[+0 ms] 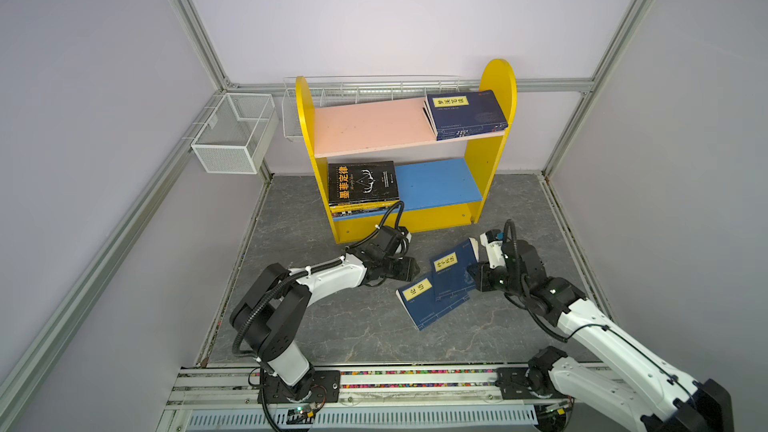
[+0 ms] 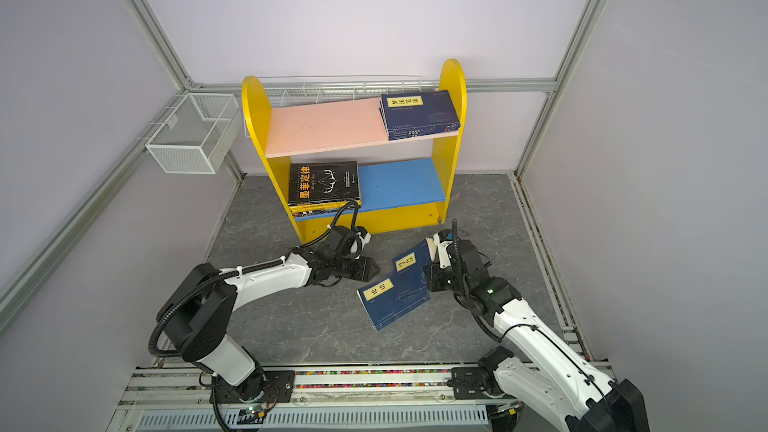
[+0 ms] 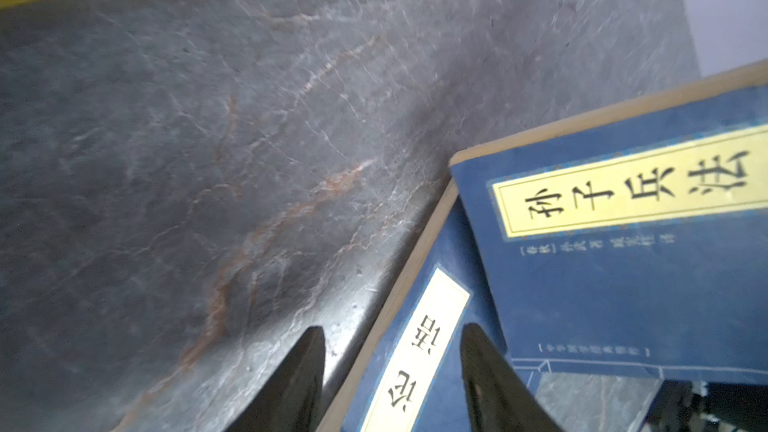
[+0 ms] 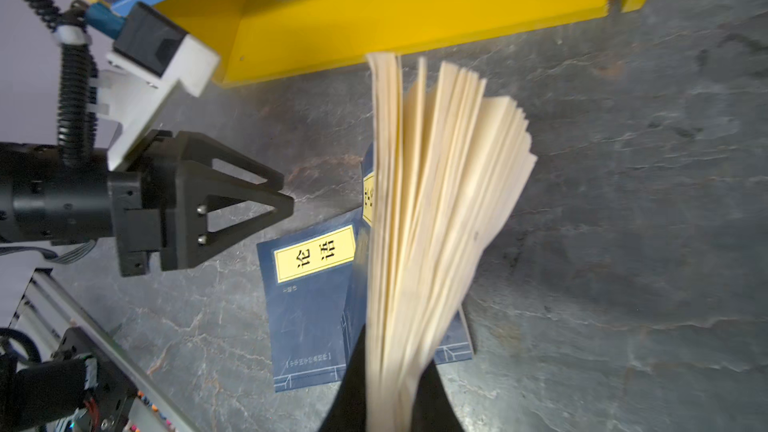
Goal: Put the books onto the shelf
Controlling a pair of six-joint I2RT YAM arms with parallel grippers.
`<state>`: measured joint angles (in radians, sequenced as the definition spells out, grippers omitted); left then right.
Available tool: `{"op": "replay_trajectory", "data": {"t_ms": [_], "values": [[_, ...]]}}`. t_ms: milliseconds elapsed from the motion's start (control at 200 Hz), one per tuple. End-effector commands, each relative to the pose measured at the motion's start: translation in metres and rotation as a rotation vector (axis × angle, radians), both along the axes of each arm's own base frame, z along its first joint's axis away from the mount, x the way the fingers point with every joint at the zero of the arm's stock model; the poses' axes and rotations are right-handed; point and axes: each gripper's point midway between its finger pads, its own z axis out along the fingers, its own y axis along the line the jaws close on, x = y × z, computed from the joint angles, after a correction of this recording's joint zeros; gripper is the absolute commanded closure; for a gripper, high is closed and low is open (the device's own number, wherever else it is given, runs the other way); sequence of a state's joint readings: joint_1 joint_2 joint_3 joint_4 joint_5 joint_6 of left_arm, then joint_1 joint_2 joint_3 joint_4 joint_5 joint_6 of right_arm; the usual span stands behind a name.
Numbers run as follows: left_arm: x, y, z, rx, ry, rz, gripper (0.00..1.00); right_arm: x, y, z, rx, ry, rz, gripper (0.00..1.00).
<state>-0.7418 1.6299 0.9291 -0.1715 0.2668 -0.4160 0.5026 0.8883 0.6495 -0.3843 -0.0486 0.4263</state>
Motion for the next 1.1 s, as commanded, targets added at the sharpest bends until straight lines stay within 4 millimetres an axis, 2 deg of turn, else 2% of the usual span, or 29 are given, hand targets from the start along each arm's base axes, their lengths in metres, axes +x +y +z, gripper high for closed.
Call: {"op": "replay_trajectory", "data": {"t_ms": [0, 145, 300, 405, 700, 915, 1095], "values": [[-0.009, -0.012, 0.007, -0.072, 0.032, -0.042, 0.42, 0.002, -0.014, 0.007, 0.003, -0.045, -0.049, 0.93], [-0.016, -0.016, 0.002, -0.085, 0.067, -0.077, 0.39, -0.003, -0.008, 0.025, 0.071, -0.082, 0.003, 0.93], [-0.033, -0.031, 0.014, -0.182, 0.111, -0.19, 0.36, -0.009, 0.006, 0.055, 0.159, -0.134, 0.092, 0.93], [-0.044, -0.039, 0.021, -0.236, 0.145, -0.251, 0.33, -0.012, 0.01, 0.066, 0.196, -0.148, 0.116, 0.93], [-0.052, -0.044, 0.036, -0.303, 0.145, -0.301, 0.18, -0.011, 0.002, 0.082, 0.256, -0.181, 0.066, 0.94], [-0.056, -0.048, 0.049, -0.344, 0.144, -0.332, 0.16, -0.007, -0.01, 0.094, 0.299, -0.216, 0.002, 0.94], [-0.059, -0.052, 0.058, -0.382, 0.149, -0.355, 0.18, -0.006, -0.01, 0.1, 0.35, -0.216, -0.001, 0.94]]}}
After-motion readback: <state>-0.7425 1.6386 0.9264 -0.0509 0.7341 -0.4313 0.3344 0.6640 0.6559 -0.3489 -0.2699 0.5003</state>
